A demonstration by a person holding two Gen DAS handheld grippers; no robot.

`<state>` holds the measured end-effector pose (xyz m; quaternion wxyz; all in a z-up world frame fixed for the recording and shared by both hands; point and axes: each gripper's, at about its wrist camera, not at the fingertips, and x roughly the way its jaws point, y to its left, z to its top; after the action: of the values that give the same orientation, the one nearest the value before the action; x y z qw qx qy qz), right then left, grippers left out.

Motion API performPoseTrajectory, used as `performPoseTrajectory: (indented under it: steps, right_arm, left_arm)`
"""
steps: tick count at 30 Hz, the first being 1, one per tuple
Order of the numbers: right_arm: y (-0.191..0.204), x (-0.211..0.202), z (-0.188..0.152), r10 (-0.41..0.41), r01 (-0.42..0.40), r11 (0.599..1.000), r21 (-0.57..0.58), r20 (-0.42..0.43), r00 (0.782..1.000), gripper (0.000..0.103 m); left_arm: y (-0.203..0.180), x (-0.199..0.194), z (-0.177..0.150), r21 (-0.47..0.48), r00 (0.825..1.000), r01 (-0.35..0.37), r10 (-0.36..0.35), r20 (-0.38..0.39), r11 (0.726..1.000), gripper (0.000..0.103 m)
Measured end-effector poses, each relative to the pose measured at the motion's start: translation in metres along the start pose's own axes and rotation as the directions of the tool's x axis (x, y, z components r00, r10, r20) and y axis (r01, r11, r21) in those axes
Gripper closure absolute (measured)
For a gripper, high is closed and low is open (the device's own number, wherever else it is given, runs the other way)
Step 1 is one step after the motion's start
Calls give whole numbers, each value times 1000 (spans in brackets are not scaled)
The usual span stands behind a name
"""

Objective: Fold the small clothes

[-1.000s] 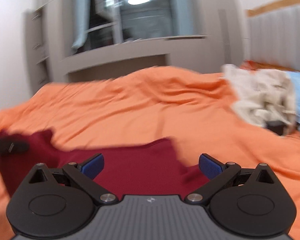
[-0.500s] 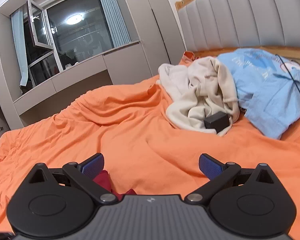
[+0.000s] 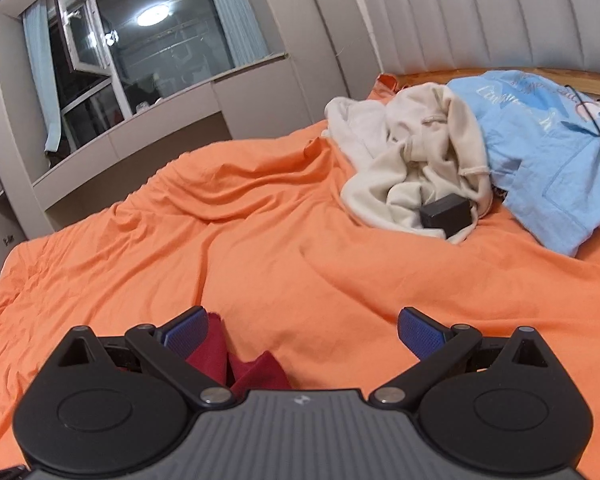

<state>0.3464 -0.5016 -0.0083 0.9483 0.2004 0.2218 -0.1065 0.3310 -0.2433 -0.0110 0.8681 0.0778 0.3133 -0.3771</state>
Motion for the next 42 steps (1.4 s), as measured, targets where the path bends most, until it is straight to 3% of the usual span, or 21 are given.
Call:
performPoseTrajectory:
  steps: [5,6,12,18,20,22,24,26,28,30,32,34,38,42]
  right_arm:
    - [15,3,-7,48,-49,997,-62,-20,999,0]
    - [19,3,-9,54,-56,995,-82,-21,998,0]
    - [53,-1,-28,141,-142,959,-245,-21,990,0]
    - [106,-21,-53,309,-326,861,-392,-108,945,0]
    - [125,-27,-63,320,-339,814,-471,-122,939,0]
    - [144,-26,-71,304,-326,768,-552,-134,943,0]
    - [156,-22,-75,292,-316,749,-582,-138,946,0]
    - [163,-20,-75,327,-361,746,-559,-164,931,4]
    - [169,-18,-76,353,-406,742,-533,-204,913,14]
    - [173,-17,-80,346,-411,728,-549,-224,911,23]
    - [173,-15,-85,319,-400,713,-575,-241,916,40]
    - [166,-13,-86,297,-385,730,-565,-245,923,70]
    - [141,-11,-72,329,-404,811,-422,-241,913,78]
    - [99,-7,-49,353,-394,896,-205,-209,912,81]
  left_arm:
    - [3,-34,-12,8,1000,8,-8,25,1000,9]
    - [3,-42,-15,8,999,2,-2,32,1000,3]
    - [23,-86,-32,-68,990,-131,134,49,989,1]
    - [63,-100,-50,-202,975,-173,196,100,964,1]
    - [75,-100,-62,-247,973,-173,205,110,953,1]
    - [84,-95,-69,-275,980,-168,190,57,947,1]
    - [88,-92,-74,-295,984,-155,174,39,943,1]
    - [90,-94,-76,-306,986,-145,164,36,941,1]
    - [91,-96,-75,-302,986,-140,160,45,943,1]
    - [90,-97,-78,-297,986,-141,161,45,944,1]
    - [91,-97,-79,-293,986,-142,161,41,946,1]
    - [90,-96,-81,-294,987,-141,158,36,945,1]
    - [91,-95,-82,-294,987,-141,159,36,945,1]
    - [89,-93,-81,-275,985,-145,163,46,951,1]
